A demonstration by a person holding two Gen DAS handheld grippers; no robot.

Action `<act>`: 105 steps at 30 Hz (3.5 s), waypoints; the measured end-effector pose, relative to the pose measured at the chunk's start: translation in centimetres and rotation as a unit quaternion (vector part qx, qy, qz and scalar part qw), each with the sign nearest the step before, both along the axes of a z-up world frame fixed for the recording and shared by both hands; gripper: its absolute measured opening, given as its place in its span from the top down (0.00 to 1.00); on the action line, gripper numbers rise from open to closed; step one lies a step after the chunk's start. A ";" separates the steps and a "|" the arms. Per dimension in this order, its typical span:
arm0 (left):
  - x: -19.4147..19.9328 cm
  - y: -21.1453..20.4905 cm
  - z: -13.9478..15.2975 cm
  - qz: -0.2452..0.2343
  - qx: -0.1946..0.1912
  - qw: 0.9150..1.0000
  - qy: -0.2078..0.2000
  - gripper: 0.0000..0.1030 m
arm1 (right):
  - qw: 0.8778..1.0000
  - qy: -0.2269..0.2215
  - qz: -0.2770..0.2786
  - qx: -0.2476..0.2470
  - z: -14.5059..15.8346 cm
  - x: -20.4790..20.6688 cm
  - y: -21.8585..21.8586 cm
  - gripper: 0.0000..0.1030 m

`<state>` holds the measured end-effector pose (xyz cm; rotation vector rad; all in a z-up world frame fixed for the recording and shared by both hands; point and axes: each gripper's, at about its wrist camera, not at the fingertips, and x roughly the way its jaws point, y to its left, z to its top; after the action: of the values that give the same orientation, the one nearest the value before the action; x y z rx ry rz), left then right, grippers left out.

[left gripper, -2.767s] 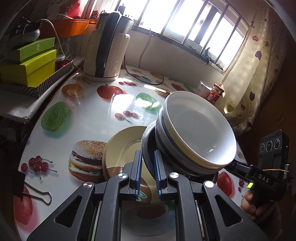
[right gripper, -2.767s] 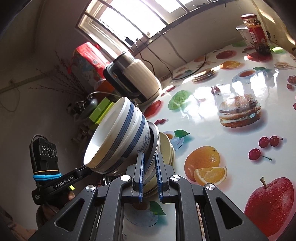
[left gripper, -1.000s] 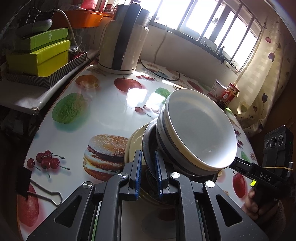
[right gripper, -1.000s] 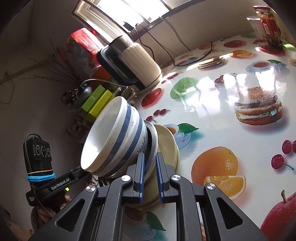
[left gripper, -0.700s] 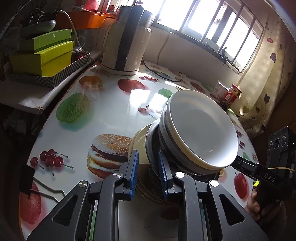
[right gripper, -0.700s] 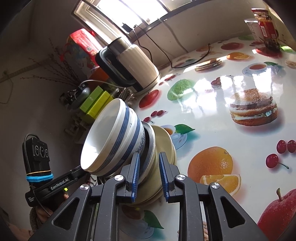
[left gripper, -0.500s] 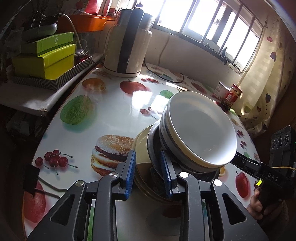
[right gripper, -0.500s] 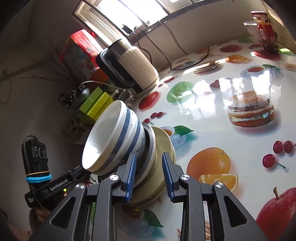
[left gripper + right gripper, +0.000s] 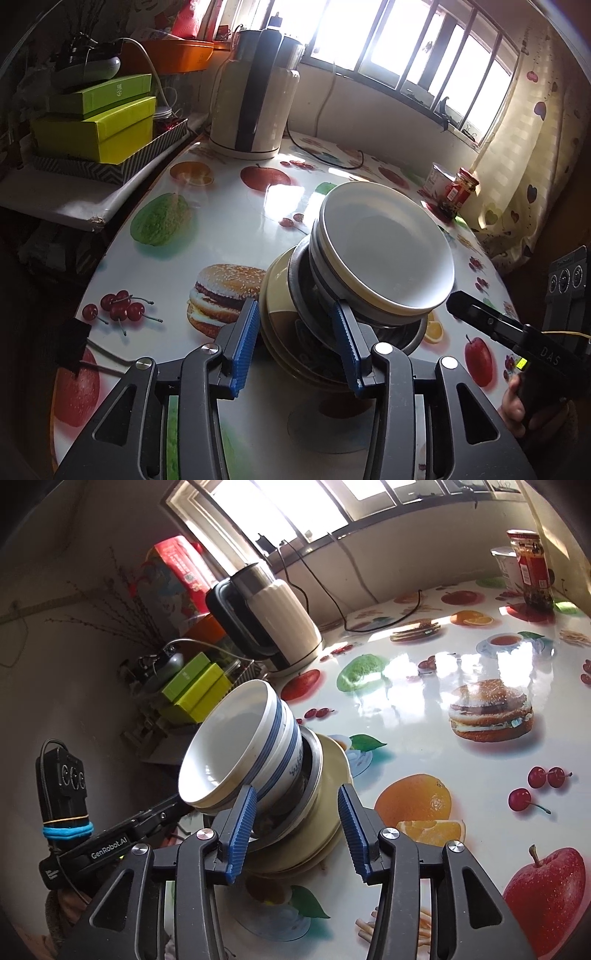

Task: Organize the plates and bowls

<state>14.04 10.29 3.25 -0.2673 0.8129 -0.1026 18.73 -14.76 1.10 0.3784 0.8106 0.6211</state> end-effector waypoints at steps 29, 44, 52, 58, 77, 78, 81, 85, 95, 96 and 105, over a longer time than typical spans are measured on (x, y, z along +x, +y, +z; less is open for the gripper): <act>-5.1 -2.6 -1.2 0.031 0.078 0.996 0.000 0.58 | 0.995 -0.052 -0.016 -0.080 1.6 -5.5 0.2 0.38; -7.2 -4.4 -5.0 0.032 0.117 0.992 0.044 0.58 | 0.982 -0.038 -0.018 -0.185 -1.7 -8.4 1.8 0.28; -7.7 -4.4 -5.7 0.042 0.120 0.991 0.052 0.58 | 0.977 -0.015 -0.024 -0.213 -3.6 -8.9 2.3 0.27; -7.8 -4.7 -6.3 0.040 0.126 0.990 0.058 0.57 | 0.973 -0.003 -0.031 -0.227 -4.5 -9.0 2.3 0.27; -7.8 -5.1 -6.4 0.053 0.131 0.989 0.049 0.55 | 0.957 -0.007 -0.063 -0.284 -5.5 -9.2 2.9 0.09; -7.9 -5.1 -6.4 0.054 0.131 0.989 0.049 0.55 | 0.956 -0.006 -0.063 -0.286 -5.6 -9.3 2.9 0.06; -7.9 -5.1 -6.4 0.054 0.131 0.989 0.049 0.55 | 0.956 -0.007 -0.065 -0.288 -5.7 -9.4 3.0 0.05; -7.9 -5.1 -6.4 0.054 0.131 0.989 0.049 0.54 | 0.955 -0.007 -0.069 -0.288 -5.8 -9.5 2.8 0.05; -7.9 -5.4 -6.5 0.053 0.129 0.989 0.054 0.38 | 0.954 -0.002 -0.077 -0.290 -5.8 -9.5 2.6 0.02; -7.9 -5.4 -6.5 0.053 0.130 0.989 0.054 0.38 | 0.954 -0.001 -0.078 -0.290 -5.8 -9.4 2.5 0.01; -7.9 -5.5 -6.5 0.057 0.130 0.988 0.055 0.38 | 0.953 0.001 -0.079 -0.291 -5.9 -9.5 2.5 0.01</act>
<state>6.19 4.82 -3.26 -0.0740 0.9083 0.1266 9.27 -12.27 -4.76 -0.0970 0.9141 0.2109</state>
